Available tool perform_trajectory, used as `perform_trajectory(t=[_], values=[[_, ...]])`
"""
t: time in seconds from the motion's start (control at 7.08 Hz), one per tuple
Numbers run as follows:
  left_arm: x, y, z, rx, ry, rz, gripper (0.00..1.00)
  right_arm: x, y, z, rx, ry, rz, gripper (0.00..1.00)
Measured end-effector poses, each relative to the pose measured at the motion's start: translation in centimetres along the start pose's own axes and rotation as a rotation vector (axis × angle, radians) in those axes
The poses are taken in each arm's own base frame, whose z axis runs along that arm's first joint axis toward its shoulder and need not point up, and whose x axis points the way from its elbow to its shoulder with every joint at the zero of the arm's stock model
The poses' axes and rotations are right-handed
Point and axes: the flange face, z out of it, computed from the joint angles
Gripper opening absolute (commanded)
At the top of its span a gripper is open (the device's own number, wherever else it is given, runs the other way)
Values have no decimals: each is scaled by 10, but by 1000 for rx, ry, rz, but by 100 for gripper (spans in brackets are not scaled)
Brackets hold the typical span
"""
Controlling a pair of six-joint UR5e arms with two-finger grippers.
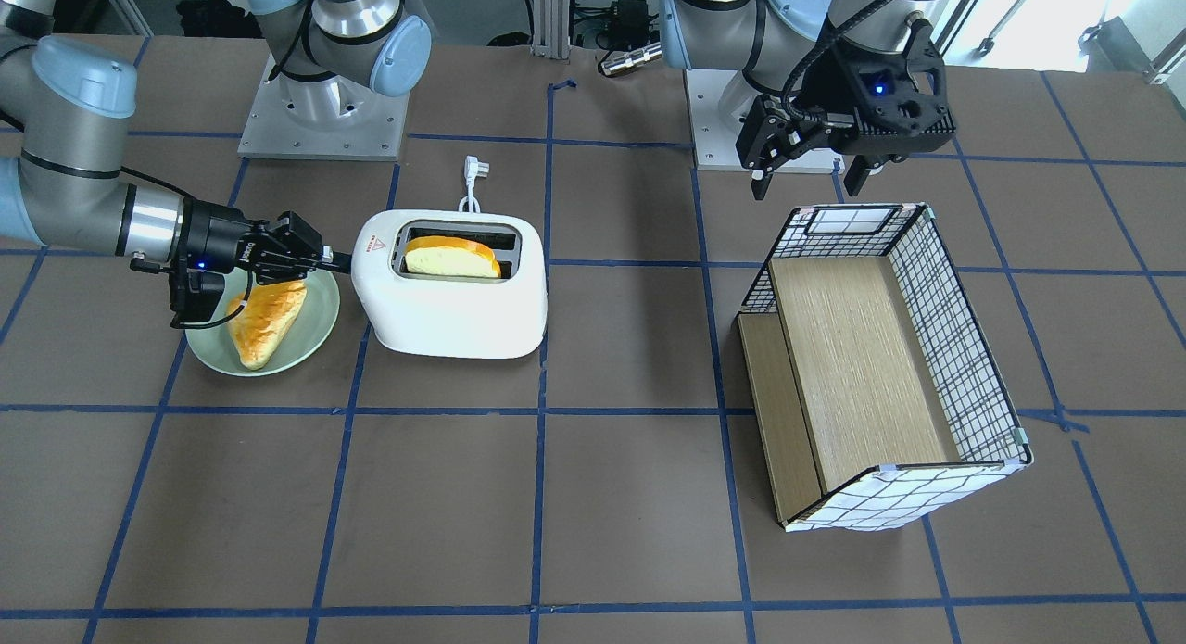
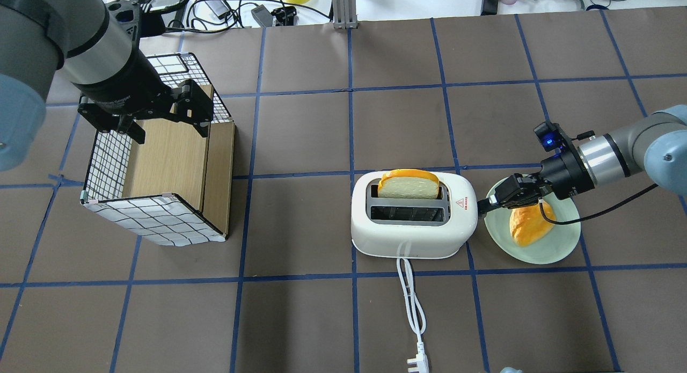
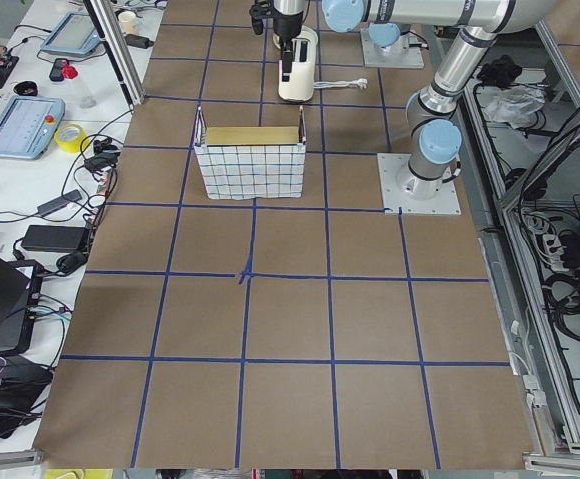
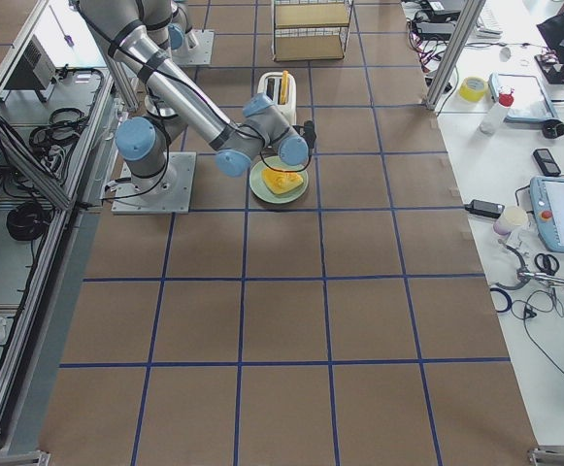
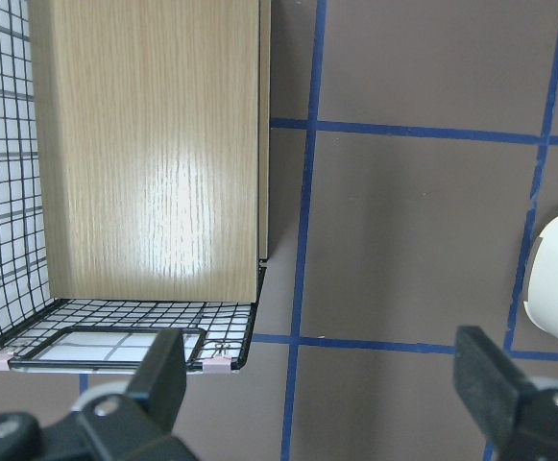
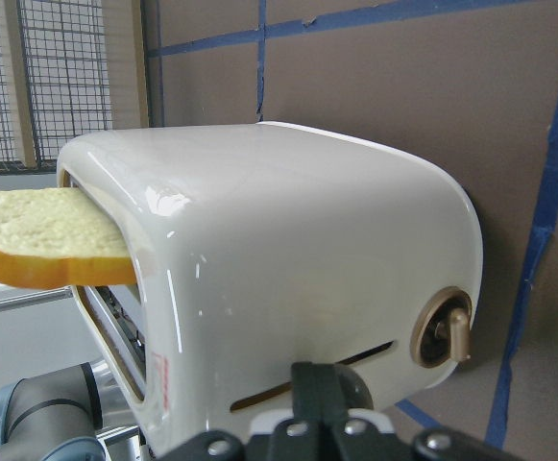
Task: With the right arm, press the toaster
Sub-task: 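Press the toaster lever down with the right gripper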
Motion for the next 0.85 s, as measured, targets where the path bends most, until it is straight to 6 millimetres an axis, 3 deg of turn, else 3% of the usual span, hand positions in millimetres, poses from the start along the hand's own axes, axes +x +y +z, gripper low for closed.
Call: perform_trajectory(t=[0.85], values=[[0, 0, 0, 0, 0, 0, 100, 4, 3, 3, -15, 13, 60, 0]])
